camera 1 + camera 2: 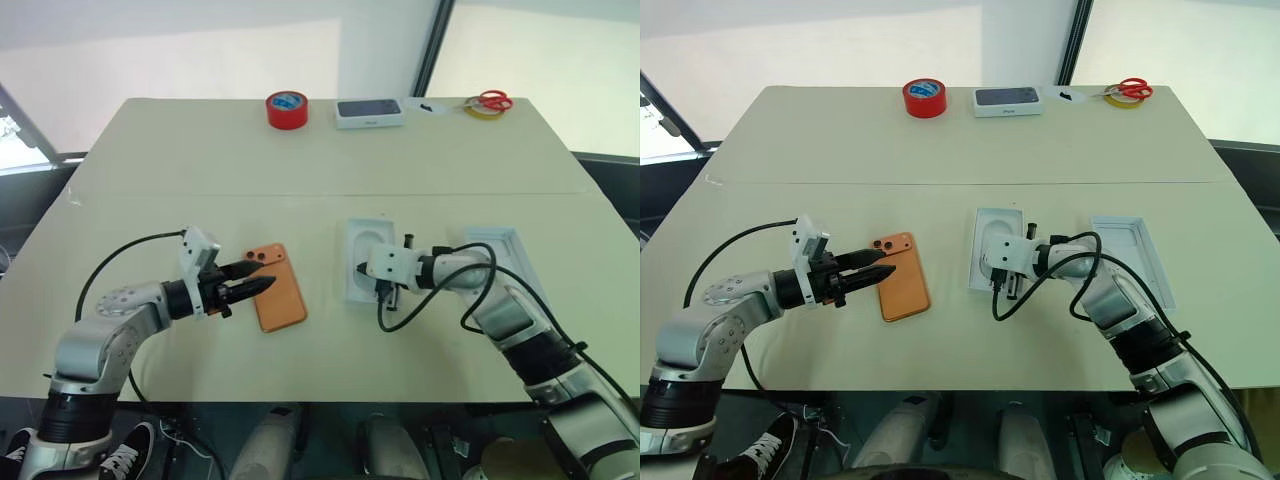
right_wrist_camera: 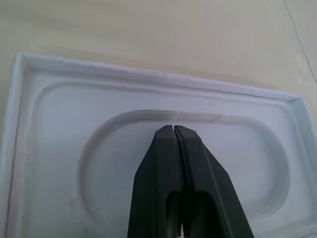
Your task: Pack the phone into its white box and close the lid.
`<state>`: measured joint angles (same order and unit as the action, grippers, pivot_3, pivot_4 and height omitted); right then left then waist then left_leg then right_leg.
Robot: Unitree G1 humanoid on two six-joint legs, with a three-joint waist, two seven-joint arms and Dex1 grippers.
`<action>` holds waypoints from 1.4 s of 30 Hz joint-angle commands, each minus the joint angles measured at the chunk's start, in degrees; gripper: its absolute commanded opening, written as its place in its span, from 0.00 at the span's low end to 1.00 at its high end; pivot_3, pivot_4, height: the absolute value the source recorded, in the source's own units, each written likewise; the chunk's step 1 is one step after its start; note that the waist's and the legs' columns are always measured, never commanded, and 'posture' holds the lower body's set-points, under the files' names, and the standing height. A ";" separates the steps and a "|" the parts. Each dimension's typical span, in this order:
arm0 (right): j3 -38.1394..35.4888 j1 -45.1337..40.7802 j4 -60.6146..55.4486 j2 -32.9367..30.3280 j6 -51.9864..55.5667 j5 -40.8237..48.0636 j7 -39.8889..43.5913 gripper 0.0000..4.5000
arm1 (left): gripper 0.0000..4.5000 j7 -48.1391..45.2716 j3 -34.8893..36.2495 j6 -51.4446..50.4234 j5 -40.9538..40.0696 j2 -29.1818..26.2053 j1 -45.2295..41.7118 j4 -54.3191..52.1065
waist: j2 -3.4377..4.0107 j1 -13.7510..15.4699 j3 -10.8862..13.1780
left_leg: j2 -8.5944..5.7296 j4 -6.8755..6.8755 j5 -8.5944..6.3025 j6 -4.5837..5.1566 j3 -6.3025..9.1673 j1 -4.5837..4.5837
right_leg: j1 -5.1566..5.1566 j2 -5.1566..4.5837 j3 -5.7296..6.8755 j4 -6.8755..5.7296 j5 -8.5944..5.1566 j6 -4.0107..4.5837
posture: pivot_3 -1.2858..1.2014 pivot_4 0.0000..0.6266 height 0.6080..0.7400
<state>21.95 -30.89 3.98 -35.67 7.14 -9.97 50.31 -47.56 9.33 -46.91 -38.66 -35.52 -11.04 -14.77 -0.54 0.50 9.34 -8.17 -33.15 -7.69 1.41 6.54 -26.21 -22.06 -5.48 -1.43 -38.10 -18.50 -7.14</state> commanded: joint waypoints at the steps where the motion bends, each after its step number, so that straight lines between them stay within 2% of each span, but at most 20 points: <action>1: -1.23 -1.23 0.27 1.33 0.74 0.83 0.54 0.01 | 0.53 3.77 5.74 -10.02 -7.02 -1.62 -0.95 -0.66 | 0.00 -0.17 0.00 | 0.01 0.02 0.00 -0.01 0.01 0.00 | -0.02 0.01 0.00 0.00 0.01 -0.01 | 0.52 0.24 1.00; 6: -6.67 -5.82 -2.43 6.25 5.83 7.34 0.05 0.01 | 0.53 10.61 14.94 -22.08 -14.46 -1.55 -0.27 3.75 | 0.00 -0.83 0.01 | 0.02 0.06 0.04 -0.06 0.02 0.00 | -0.06 0.04 -0.01 -0.05 0.02 -0.04 | 0.52 0.24 1.00; 10: -5.53 -7.74 -4.32 9.75 7.73 8.25 0.10 0.01 | 0.53 18.83 22.86 -31.69 -22.83 3.15 -2.69 8.21 | -0.01 -1.16 0.00 | 0.04 0.08 0.07 -0.10 0.05 0.00 | -0.06 0.06 0.01 -0.06 0.02 -0.04 | 0.52 0.24 1.00; 15: 0.73 -11.52 -0.21 14.60 6.19 3.99 0.10 0.01 | 0.53 27.38 25.15 -36.36 -23.65 7.79 -4.21 9.93 | -0.11 -1.29 -0.04 | 0.03 0.06 0.11 -0.15 0.06 0.00 | -0.06 0.06 0.02 -0.09 0.04 -0.04 | 0.52 0.24 1.00; 20: 7.28 -14.05 4.84 15.76 5.54 -0.71 2.57 0.01 | 0.53 31.80 27.17 -39.10 -27.85 12.62 -3.58 8.45 | -0.12 -1.19 -0.05 | 0.03 0.05 0.14 -0.20 0.06 0.00 | -0.06 0.08 0.03 -0.11 0.05 -0.03 | 0.52 0.24 1.00; 27: 11.50 -13.66 5.69 14.61 5.74 -4.96 5.51 0.01 | 0.53 36.90 23.86 -38.96 -26.00 16.61 0.04 4.64 | -0.12 -1.16 -0.08 | 0.03 0.05 0.15 -0.22 0.05 0.04 | -0.04 0.08 0.02 -0.13 0.05 -0.03 | 0.52 0.24 1.00; 33: 11.43 -12.74 4.81 15.29 6.89 -4.35 7.36 0.01 | 0.53 38.33 20.17 -37.01 -24.26 18.10 -0.60 4.40 | -0.11 -0.96 -0.10 | 0.02 0.08 0.14 -0.22 0.05 0.28 | 0.20 0.06 0.02 -0.11 0.05 -0.02 | 0.52 0.24 1.00; 36: 11.41 -12.57 4.49 16.07 7.56 -4.24 7.50 0.01 | 0.53 38.89 17.98 -36.64 -24.24 20.12 -1.25 4.95 | -0.09 -0.80 -0.11 | 0.00 0.18 0.09 -0.17 0.05 0.78 | 0.68 0.03 0.04 0.03 0.03 -0.01 | 0.52 0.24 1.00; 42: 10.73 -12.49 4.72 16.15 7.82 -4.40 7.50 0.01 | 0.53 40.08 15.29 -36.77 -23.33 22.37 -2.70 5.78 | -0.05 0.10 -0.22 | -0.02 0.17 0.07 -0.15 0.05 0.84 | 0.74 0.00 0.04 0.05 0.03 0.00 | 0.52 0.24 1.00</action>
<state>33.04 -43.17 10.37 -20.92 15.47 -15.00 57.72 -8.23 29.83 -82.19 -62.87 -14.73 -13.73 -10.19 -0.60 0.60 9.12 -8.19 -32.98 -7.62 1.27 6.59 -25.37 -21.33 -5.48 -1.39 -38.05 -18.47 -7.14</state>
